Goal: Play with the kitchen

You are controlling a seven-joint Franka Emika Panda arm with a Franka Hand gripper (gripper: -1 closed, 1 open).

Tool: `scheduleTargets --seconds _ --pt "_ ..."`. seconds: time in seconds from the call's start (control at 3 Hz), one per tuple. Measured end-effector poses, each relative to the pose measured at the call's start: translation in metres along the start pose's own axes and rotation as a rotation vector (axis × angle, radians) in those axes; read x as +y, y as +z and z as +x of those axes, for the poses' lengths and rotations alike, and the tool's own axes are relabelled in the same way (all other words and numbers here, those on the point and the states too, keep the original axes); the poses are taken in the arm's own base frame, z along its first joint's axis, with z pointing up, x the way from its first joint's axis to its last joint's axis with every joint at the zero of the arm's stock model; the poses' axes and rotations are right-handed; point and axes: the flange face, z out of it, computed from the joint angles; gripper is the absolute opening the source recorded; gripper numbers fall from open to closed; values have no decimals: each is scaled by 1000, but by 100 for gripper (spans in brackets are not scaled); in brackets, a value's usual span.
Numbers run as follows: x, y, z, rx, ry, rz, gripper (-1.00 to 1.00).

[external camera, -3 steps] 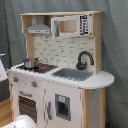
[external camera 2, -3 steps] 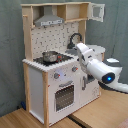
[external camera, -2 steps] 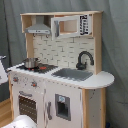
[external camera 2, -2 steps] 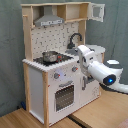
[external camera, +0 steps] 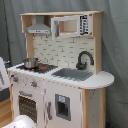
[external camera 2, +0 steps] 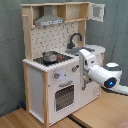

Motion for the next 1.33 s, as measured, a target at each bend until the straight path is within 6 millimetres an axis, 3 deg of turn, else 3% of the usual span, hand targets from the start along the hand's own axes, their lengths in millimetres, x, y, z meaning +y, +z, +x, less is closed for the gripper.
scheduleTargets --seconds 1.33 --pt "-52 10 -56 -3 272 95 100"
